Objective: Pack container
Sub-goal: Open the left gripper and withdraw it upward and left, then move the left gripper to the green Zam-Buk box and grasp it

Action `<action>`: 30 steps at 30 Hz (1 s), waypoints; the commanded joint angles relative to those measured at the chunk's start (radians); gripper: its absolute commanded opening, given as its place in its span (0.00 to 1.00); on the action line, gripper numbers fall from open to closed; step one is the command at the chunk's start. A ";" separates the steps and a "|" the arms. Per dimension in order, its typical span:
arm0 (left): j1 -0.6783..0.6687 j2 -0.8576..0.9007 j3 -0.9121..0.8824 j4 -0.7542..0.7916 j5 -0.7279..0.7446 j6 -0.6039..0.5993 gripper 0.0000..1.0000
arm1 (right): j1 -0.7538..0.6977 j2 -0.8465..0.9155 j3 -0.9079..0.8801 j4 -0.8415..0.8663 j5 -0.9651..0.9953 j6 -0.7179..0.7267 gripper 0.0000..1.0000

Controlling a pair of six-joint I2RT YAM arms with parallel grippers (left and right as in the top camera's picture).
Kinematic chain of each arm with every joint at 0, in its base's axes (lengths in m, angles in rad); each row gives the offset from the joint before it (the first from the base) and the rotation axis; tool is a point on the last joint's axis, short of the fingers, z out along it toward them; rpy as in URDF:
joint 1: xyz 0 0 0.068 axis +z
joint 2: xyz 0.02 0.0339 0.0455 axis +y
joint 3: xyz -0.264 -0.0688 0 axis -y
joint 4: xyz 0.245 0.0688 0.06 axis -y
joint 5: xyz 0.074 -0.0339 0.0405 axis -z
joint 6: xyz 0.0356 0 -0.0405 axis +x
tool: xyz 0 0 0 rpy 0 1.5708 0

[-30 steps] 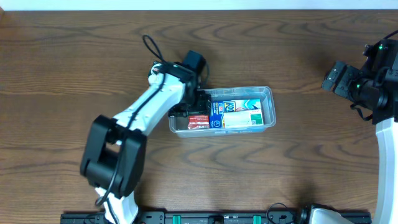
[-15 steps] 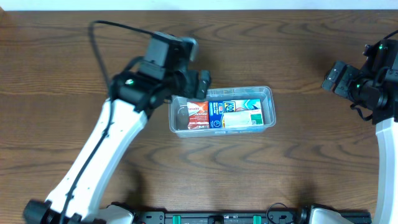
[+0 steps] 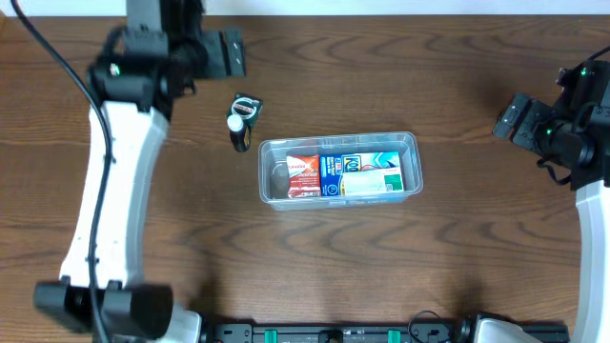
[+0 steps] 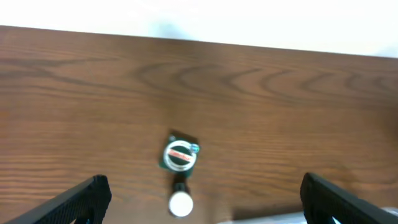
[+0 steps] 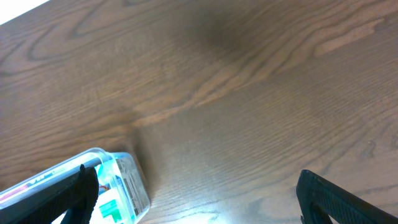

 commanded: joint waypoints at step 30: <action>0.023 0.675 0.215 -0.189 0.023 0.275 0.98 | -0.008 0.005 0.008 -0.001 0.006 0.002 0.99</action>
